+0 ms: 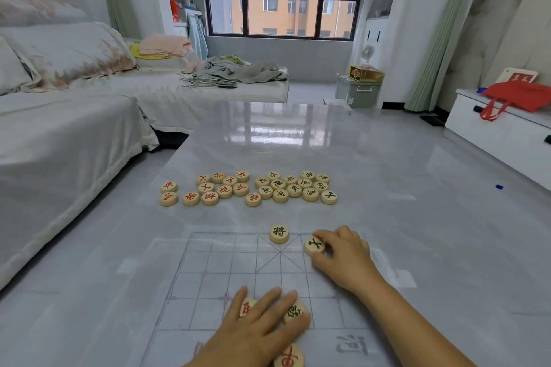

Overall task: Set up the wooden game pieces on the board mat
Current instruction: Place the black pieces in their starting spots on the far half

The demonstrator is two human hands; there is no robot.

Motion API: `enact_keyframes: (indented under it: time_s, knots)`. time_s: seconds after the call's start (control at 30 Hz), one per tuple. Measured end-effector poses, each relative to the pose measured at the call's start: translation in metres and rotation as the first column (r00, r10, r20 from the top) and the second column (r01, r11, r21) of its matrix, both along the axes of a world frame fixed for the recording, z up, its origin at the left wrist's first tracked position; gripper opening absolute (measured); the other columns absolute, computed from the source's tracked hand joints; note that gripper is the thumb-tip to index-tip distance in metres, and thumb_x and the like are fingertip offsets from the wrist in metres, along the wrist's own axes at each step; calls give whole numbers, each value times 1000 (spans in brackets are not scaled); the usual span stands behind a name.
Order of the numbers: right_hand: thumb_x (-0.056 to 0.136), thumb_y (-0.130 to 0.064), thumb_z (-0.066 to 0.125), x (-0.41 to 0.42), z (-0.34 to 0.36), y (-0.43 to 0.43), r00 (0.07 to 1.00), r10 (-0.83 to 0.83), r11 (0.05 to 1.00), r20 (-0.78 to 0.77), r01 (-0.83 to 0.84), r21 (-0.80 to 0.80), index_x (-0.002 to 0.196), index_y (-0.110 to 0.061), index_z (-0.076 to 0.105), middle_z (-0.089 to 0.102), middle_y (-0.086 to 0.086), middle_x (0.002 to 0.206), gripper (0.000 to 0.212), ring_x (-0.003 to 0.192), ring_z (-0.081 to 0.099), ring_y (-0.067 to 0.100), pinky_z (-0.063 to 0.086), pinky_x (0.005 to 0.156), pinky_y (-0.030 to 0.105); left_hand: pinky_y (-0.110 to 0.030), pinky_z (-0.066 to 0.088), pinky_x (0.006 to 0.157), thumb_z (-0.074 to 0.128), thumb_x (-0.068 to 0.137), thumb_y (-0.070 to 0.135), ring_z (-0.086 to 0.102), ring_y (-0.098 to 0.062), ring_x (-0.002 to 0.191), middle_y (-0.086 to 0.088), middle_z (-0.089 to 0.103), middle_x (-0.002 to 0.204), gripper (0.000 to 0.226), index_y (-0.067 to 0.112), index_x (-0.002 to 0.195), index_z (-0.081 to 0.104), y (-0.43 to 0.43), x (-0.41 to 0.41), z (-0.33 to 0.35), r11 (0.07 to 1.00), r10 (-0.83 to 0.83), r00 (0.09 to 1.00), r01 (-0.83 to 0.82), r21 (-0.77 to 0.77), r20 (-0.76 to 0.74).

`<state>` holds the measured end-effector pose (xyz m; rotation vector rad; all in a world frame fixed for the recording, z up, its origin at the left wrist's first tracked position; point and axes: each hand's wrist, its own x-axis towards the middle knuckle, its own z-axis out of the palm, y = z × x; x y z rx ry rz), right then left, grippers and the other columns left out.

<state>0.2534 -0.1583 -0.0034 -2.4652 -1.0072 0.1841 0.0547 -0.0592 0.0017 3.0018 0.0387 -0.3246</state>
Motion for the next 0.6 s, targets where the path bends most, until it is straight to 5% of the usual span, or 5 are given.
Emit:
enact_keyframes:
  time_s: [0.1, 0.17, 0.27, 0.47, 0.6]
  knots:
    - [87, -37, 50, 5, -5, 1, 999, -49, 995, 8, 49, 87, 128, -32, 48, 38, -7, 99, 42, 101, 36, 11, 24, 86, 23, -33, -5, 116, 28, 78, 71, -9, 9, 133, 33, -2, 141, 70, 43, 141, 16, 10, 21, 21, 964, 148, 970, -98, -246, 194]
    - [85, -43, 52, 6, -8, 0, 1000, -30, 994, 4, 30, 110, 125, -33, 49, 39, -8, 99, 41, 99, 35, 8, 24, 85, 23, -25, 6, 115, 26, 80, 62, 14, 1, 139, 23, 19, 147, 65, 36, 139, 31, 29, 50, 30, 955, 223, 911, -134, -264, 348]
    - [82, -50, 57, 8, -12, 0, 999, -40, 990, 19, 37, 139, 119, -35, 52, 41, -8, 101, 40, 98, 37, 7, 26, 84, 23, -34, 32, 106, 43, 92, 33, 42, -18, 127, 1, 50, 137, 40, 21, 130, 49, 52, 113, 37, 964, 224, 885, -137, -230, 408]
    - [81, -36, 59, 12, -18, 2, 992, -128, 965, 10, 122, 232, 112, -26, 48, 41, -9, 99, 35, 103, 47, 12, 28, 85, 24, -37, 27, 98, 43, 93, 25, 35, -29, 124, -12, 47, 133, 38, 12, 128, 49, 47, 237, 26, 985, 80, 938, -126, 118, 338]
    - [80, -34, 57, 13, -17, 4, 989, -144, 962, 21, 135, 238, 92, -27, 38, 44, -5, 98, 23, 92, 45, 12, 26, 79, 24, -40, 25, 100, 43, 92, 27, 32, -33, 124, -17, 43, 132, 38, 4, 122, 51, 44, 262, 17, 968, 92, 959, -150, 202, 269]
